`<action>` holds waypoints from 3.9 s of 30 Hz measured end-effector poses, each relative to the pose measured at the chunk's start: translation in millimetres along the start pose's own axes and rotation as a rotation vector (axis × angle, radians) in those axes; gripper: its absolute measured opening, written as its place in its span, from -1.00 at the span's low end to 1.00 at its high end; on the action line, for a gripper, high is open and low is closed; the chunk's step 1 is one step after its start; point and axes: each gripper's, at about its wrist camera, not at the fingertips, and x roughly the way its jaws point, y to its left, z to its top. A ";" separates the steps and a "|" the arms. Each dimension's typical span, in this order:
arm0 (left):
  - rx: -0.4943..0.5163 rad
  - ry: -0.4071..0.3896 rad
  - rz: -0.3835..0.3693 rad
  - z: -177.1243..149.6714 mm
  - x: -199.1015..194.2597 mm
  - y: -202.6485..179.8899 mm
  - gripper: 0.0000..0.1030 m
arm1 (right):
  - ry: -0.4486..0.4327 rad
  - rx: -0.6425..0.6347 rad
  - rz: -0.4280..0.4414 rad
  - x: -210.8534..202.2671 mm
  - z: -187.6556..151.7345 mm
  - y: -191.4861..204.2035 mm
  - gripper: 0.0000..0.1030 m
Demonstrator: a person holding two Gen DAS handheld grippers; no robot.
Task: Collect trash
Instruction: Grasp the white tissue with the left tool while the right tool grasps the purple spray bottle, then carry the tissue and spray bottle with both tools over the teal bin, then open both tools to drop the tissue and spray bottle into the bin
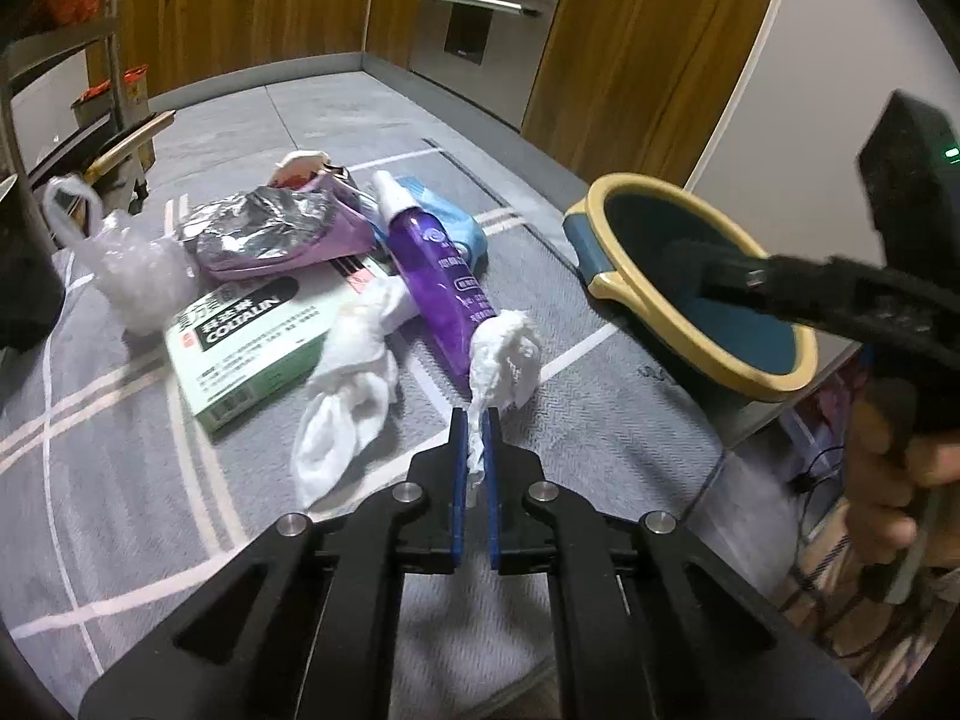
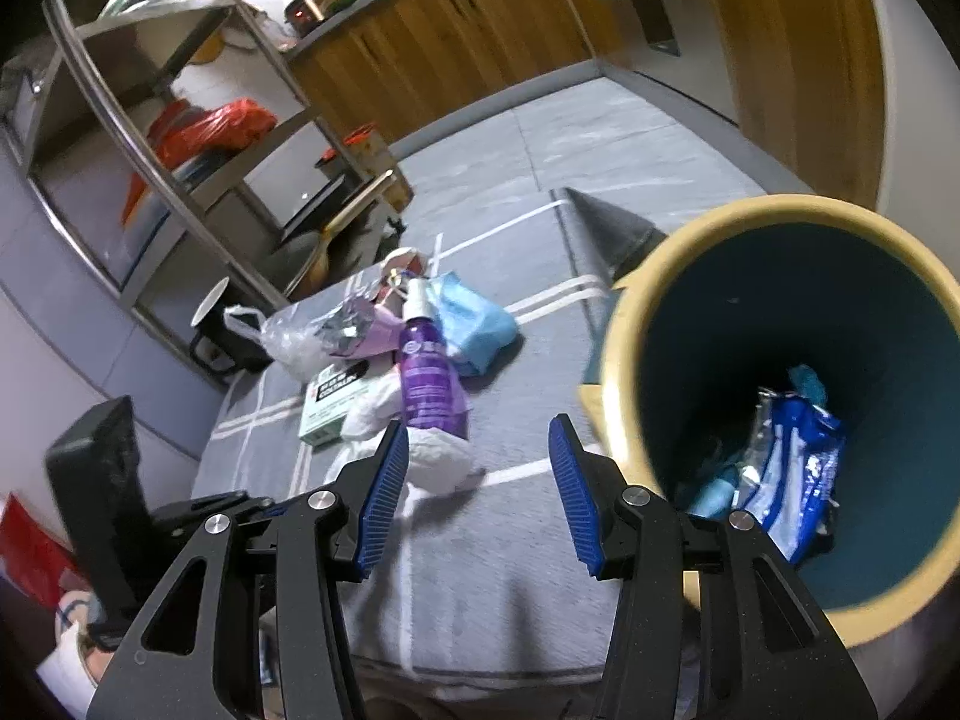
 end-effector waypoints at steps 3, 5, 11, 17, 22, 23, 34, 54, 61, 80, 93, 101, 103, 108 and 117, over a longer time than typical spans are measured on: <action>-0.044 -0.038 -0.034 -2.2 -18.9 12.8 -0.92 | 0.013 -0.010 0.014 9.9 2.5 8.1 -0.02; -0.088 -0.086 -0.072 -2.7 -35.8 24.3 -0.92 | 0.024 -0.020 0.021 19.0 4.6 14.9 -0.02; -0.246 -0.235 -0.119 -2.8 -75.6 65.8 -0.92 | 0.068 -0.065 0.014 49.3 7.8 34.1 -0.02; -0.405 -0.309 -0.137 -8.5 -86.4 102.7 -0.92 | 0.120 -0.122 -0.044 82.8 6.4 42.4 -0.02; -0.424 -0.299 -0.122 -7.1 -79.7 105.7 -0.92 | 0.149 -0.114 -0.067 103.0 5.3 37.3 -0.07; -0.417 -0.295 -0.118 -6.0 -78.2 104.2 -0.92 | 0.153 -0.114 -0.061 104.6 4.3 36.7 -0.19; -0.381 -0.293 -0.106 -0.9 -77.7 92.0 -0.92 | 0.097 -0.148 0.030 72.6 -0.2 44.1 -0.35; -0.308 -0.364 -0.176 29.2 -96.4 38.2 -0.92 | -0.025 -0.102 0.034 -12.3 0.5 22.8 -0.35; -0.262 -0.359 -0.225 45.7 -86.8 5.1 -0.92 | -0.073 -0.054 0.003 -43.4 -1.0 -4.7 -0.35; -0.112 -0.240 -0.376 81.0 -17.1 -115.3 -0.92 | -0.152 0.107 -0.146 -105.3 -17.8 -109.9 -0.35; -0.083 -0.082 -0.325 76.1 40.7 -143.6 -0.92 | -0.132 0.177 -0.184 -105.3 -24.8 -141.1 -0.35; -0.114 0.010 -0.294 66.9 60.7 -133.1 -0.84 | -0.092 0.179 -0.194 -92.3 -23.8 -141.0 -0.35; -0.121 0.004 -0.297 66.2 57.7 -129.3 -0.71 | -0.088 0.179 -0.194 -90.8 -23.2 -141.7 -0.35; -0.136 -0.011 -0.295 67.3 55.3 -124.6 -0.55 | -0.076 0.189 -0.205 -87.0 -23.9 -143.0 -0.35; -0.154 -0.052 -0.272 66.2 40.2 -107.4 -0.38 | -0.059 0.252 -0.224 -77.2 -21.7 -150.2 -0.32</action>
